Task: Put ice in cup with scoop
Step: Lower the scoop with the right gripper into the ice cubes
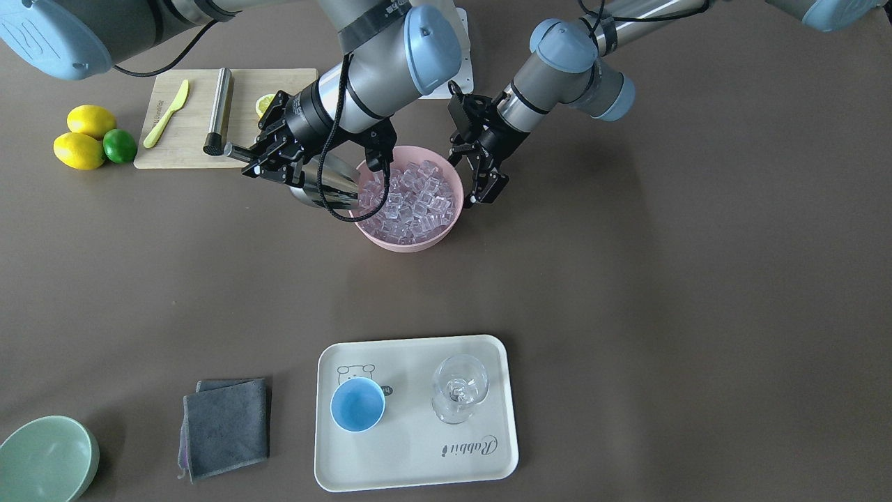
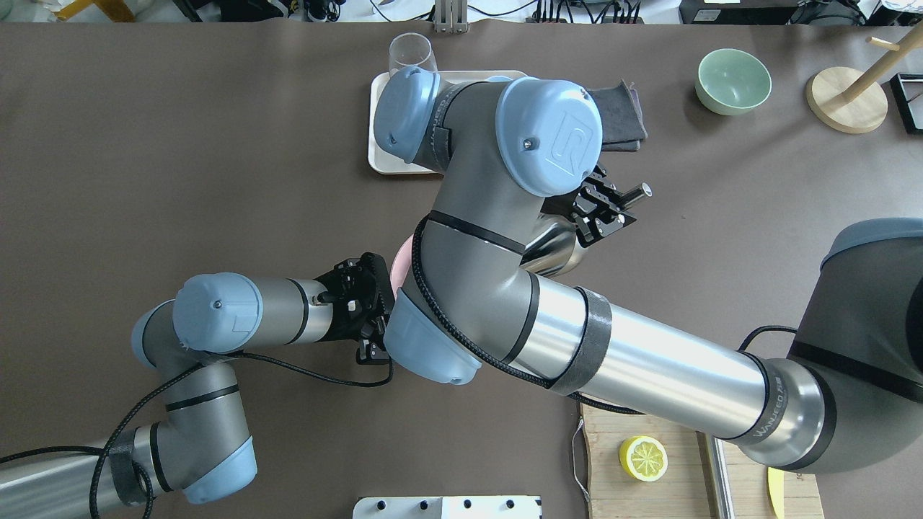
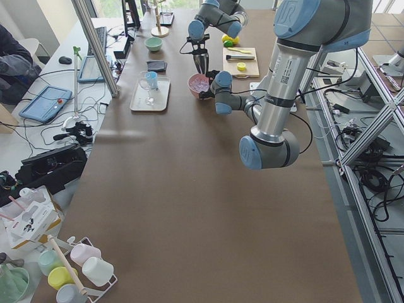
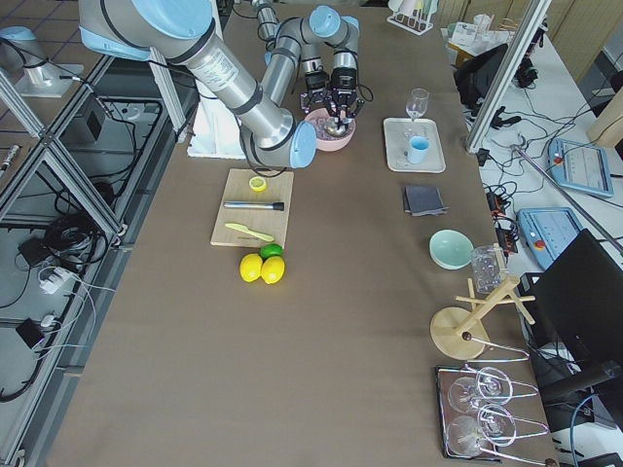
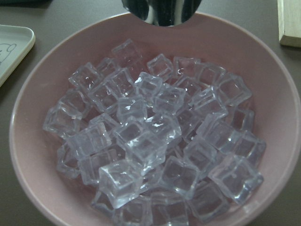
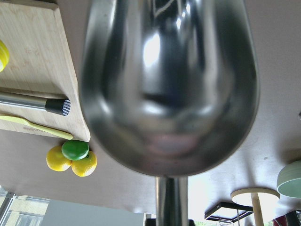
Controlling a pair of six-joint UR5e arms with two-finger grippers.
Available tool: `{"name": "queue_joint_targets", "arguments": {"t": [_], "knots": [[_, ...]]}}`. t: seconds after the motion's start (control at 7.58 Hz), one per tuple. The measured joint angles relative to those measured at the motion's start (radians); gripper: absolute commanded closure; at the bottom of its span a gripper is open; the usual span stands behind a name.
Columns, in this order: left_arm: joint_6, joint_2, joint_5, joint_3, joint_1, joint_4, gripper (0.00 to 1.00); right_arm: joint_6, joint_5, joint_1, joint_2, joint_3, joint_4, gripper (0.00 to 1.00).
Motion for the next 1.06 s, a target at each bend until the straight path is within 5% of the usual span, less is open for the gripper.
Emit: {"name": "queue_joint_targets", "arguments": {"t": [1.06], "knots": [[0.000,0.001,0.000,-0.001,0.000,-0.001,0.02,0.114,0.053,-0.049,0.030,-0.065,-0.015,1.00]]}}
